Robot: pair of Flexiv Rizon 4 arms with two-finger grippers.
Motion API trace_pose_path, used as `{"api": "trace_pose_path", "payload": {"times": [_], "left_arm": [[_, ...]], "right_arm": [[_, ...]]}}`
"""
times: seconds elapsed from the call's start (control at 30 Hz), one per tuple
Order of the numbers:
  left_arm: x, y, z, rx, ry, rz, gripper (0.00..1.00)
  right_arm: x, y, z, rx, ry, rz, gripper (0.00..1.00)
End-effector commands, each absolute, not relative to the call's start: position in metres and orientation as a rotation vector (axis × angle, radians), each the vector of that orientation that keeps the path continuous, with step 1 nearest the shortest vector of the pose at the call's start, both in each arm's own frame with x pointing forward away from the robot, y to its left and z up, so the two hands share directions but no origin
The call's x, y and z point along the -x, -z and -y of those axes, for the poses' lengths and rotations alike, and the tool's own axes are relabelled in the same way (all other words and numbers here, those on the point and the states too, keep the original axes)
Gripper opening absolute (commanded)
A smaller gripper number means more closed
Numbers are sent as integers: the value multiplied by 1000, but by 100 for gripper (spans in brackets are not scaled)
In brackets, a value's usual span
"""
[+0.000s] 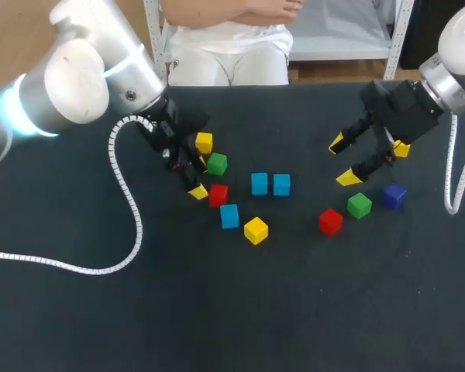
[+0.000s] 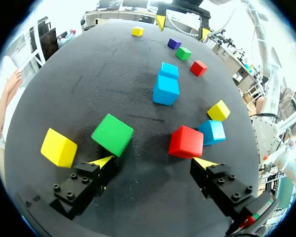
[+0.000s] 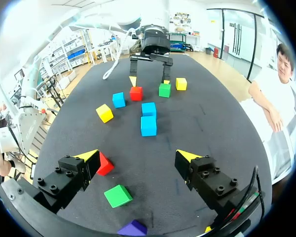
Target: Place the blue cubes, place green cubes on the blue cubes, place the yellow cubes on the green cubes, then place the red cubes on the yellow cubes, and place purple cube on the red cubes.
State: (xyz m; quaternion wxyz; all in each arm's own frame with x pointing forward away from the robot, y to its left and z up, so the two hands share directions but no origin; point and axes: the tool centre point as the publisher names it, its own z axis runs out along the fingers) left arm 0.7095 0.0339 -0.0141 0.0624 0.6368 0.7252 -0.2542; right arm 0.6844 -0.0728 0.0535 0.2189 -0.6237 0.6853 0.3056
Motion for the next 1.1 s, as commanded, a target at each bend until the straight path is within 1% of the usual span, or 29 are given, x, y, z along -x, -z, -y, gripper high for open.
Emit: {"api": "trace_pose_path", "payload": {"times": [0.03, 0.33, 0.57, 1.1], "left_arm": [[-677, 5, -47, -1903, 724, -2200, 100], [-652, -7, -33, -1896, 676, -2200, 100], [-659, -9, -20, -1939, 629, -2185, 100], [-678, -17, -12, -2011, 618, -2129, 100]], "right_arm": [[-683, -54, 73, 1724, -844, -1895, 100], [-683, -54, 73, 1724, -844, -1895, 100], [-683, -54, 73, 1724, -844, -1895, 100], [-683, -54, 73, 1724, -844, -1895, 100]]}}
